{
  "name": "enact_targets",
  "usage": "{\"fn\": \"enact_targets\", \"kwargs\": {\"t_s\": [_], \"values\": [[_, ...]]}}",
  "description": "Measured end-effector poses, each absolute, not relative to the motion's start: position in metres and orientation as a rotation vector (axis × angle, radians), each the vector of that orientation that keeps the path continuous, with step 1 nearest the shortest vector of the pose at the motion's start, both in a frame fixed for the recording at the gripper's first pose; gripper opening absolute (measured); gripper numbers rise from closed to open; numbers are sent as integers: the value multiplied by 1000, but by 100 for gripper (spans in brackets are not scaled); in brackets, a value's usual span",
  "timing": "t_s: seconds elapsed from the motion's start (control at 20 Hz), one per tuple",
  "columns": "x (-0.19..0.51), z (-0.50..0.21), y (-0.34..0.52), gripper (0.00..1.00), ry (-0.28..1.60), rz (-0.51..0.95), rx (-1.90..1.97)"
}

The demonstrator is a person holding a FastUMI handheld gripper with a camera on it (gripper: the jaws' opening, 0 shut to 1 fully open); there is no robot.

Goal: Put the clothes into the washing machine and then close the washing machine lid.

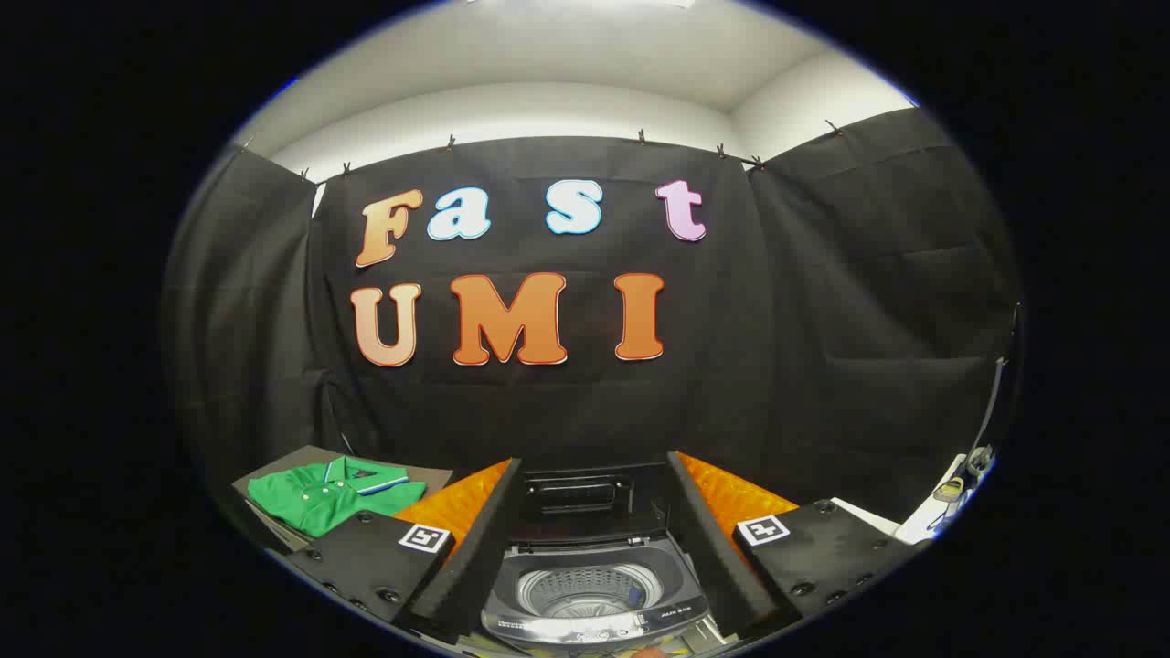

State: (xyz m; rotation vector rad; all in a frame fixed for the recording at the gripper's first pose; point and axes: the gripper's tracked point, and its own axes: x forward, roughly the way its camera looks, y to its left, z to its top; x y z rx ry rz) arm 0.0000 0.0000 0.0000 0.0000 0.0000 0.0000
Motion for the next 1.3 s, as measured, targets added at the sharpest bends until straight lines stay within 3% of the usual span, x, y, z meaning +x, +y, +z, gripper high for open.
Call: {"fn": "enact_targets", "kwargs": {"t_s": [0.85, 1.3], "values": [[-5, -4, 10, 98, 15, 5, 7], [1, -15, 60, 99, 49, 75, 2]]}}
